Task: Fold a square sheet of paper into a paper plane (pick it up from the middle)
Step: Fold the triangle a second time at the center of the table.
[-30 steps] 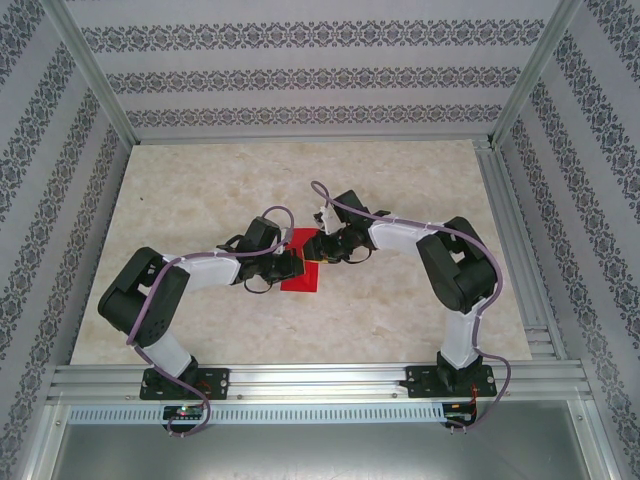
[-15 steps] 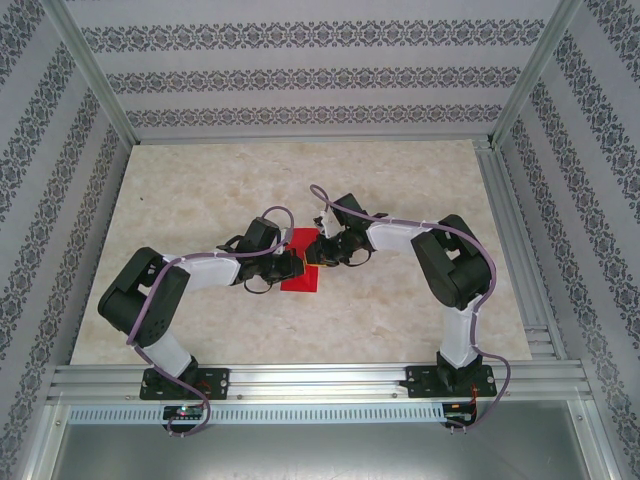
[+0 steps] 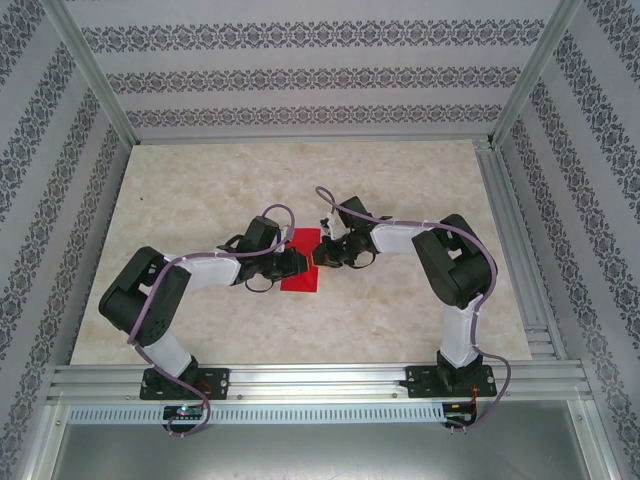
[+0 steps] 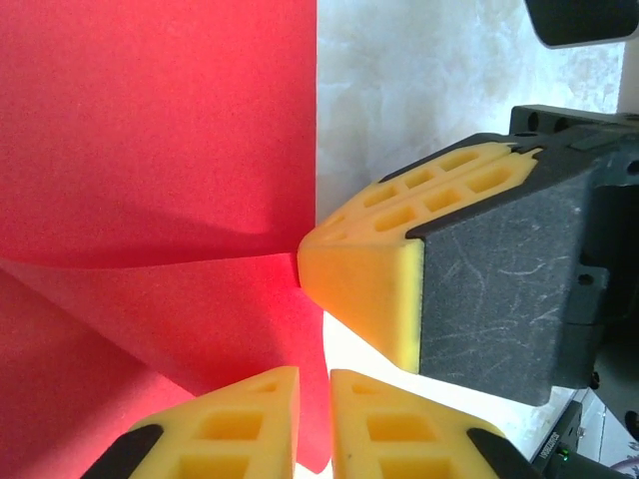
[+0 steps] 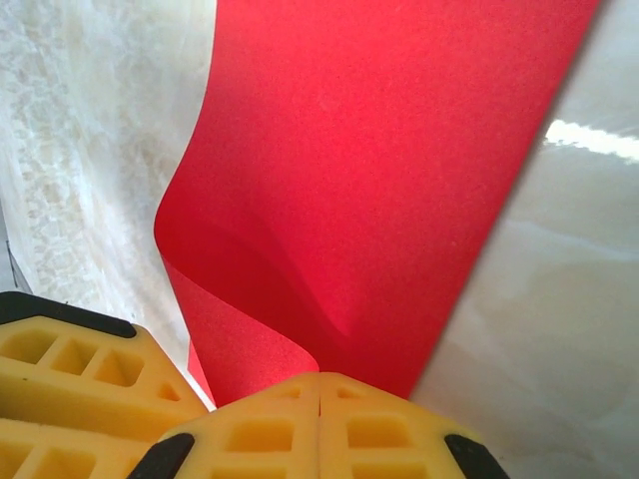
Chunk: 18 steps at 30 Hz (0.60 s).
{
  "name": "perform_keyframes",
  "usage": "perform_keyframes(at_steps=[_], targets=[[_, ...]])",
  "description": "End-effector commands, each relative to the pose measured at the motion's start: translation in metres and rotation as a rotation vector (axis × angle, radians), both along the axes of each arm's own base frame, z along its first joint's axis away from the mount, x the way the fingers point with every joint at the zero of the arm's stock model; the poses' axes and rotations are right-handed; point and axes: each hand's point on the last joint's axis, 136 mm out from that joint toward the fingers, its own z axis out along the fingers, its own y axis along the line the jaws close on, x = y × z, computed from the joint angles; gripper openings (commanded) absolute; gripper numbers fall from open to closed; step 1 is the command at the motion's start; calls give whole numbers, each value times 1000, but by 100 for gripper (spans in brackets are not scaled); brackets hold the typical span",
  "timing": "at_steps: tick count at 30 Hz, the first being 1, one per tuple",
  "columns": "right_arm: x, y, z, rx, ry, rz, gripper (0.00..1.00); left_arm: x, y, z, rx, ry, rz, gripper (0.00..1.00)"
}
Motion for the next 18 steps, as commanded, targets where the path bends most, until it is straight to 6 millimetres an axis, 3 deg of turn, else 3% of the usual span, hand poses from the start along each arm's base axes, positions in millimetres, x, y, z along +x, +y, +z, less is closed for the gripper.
perform_keyframes(at_steps=[1,18], targets=[[10,-4,4,-7,-44,-13,6,5,-11,6,-45,-26,-20,18],[24,-6,3,-48,-75,-30,7,8,-17,7,-61,-21,-34,22]])
